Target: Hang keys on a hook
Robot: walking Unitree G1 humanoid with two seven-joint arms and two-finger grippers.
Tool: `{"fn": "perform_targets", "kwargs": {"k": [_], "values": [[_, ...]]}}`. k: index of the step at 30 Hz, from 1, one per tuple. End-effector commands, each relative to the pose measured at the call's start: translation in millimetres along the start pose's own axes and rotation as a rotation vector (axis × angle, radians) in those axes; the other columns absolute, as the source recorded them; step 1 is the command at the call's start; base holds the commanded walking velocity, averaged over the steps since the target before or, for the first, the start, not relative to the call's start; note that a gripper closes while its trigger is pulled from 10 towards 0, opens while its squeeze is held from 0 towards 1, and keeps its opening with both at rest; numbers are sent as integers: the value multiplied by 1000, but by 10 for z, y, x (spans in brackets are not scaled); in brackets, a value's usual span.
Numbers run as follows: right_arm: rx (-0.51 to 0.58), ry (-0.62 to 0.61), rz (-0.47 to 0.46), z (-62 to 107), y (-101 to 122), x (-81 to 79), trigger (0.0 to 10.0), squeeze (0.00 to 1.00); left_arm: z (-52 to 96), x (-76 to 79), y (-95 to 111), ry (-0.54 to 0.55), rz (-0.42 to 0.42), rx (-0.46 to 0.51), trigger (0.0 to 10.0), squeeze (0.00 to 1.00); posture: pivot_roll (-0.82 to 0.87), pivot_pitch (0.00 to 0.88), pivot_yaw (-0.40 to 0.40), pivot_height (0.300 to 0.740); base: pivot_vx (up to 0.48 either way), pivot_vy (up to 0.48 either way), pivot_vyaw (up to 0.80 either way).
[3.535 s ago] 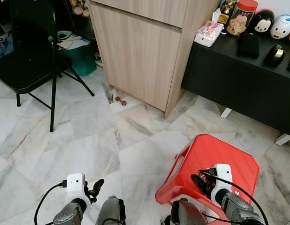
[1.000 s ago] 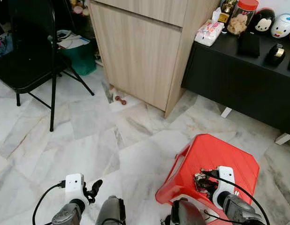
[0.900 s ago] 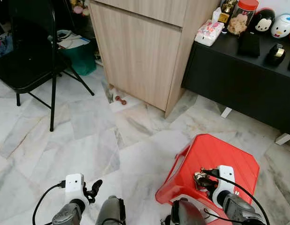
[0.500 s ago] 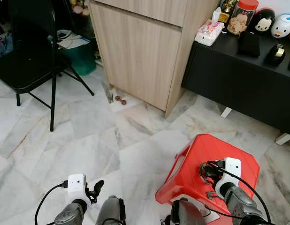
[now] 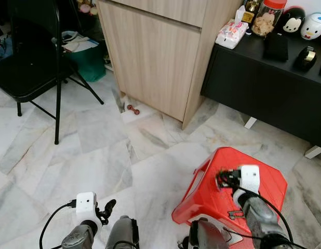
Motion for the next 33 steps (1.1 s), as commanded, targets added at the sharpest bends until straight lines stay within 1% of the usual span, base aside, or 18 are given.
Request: {"fn": "perform_targets", "kwargs": {"k": [1,4,5,7,9,10,11,12,15,16,17,18,19,23,25,26,27,33], "values": [[-47,-12,18,51,-157,-4,0,0,54,-1,-156,0,-3,-56,10000,0,139,211,-34,646,0,0,0],[-47,-54,74,70,-181,35,0,0,60,-5,-164,1,-2,-57,10000,0,141,212,-34,646,0,0,0],[-16,-97,186,76,-124,83,0,0,64,-11,-168,2,-1,-58,10000,0,140,213,-34,646,0,0,0],[16,-125,253,81,-72,108,0,0,66,-16,-171,3,-1,-58,10000,0,138,213,-34,646,0,0,0],[68,-186,290,92,17,172,0,0,69,-22,-174,3,-2,-59,10000,0,136,213,-34,646,0,0,0],[137,-297,330,127,136,287,0,0,73,-34,-176,4,-3,-60,10000,0,136,212,-37,646,0,0,0],[137,-297,330,127,136,287,0,0,73,-34,-176,4,-3,-60,10000,0,136,212,-37,646,0,0,0],[169,-348,293,160,167,347,0,0,75,-46,-174,5,-3,-60,10000,0,136,212,-37,646,0,0,0],[149,-349,109,174,53,328,0,0,75,-60,-167,7,-3,-60,10000,0,137,210,-36,646,0,0,0],[149,-349,109,174,53,328,0,0,75,-60,-167,7,-3,-60,10000,0,137,210,-36,646,0,0,0],[144,-341,17,174,1,292,0,0,74,-63,-164,7,-3,-59,10000,0,138,210,-37,646,0,0,0],[144,-340,-27,174,-18,279,0,0,73,-65,-162,8,-3,-59,10000,0,138,210,-37,646,0,0,0],[149,-332,-154,171,-58,241,0,0,73,-69,-160,8,-3,-58,10000,0,139,210,-37,646,0,0,0],[101,-354,-270,171,-177,201,0,0,74,-74,-160,9,-3,-59,10000,0,136,207,-38,646,0,0,0],[69,-369,-229,185,-226,216,0,0,74,-72,-161,9,-2,-60,10000,0,137,206,-38,646,0,0,0],[71,-360,-172,188,-216,212,0,0,74,-71,-162,9,-2,-60,10000,0,137,206,-38,646,0,0,0],[118,-319,-44,184,-127,175,0,0,74,-71,-161,9,-2,-59,10000,0,142,208,-38,646,0,0,0],[241,-367,104,198,138,253,0,0,78,-74,-169,11,-1,-60,10000,0,138,206,-39,646,0,0,0]]}}
Point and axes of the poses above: a point about 5 cm out from each wrist's last joint towards the gripper, its own z axis pointing back from the gripper into the wrist, its own y axis along the axis of the wrist's last joint, x = y × z, the point moved 3 cm from there along -z, pointing out of the wrist towards the gripper, and after that the axes turned 6 degrees about -z, right-handed, at the moved point
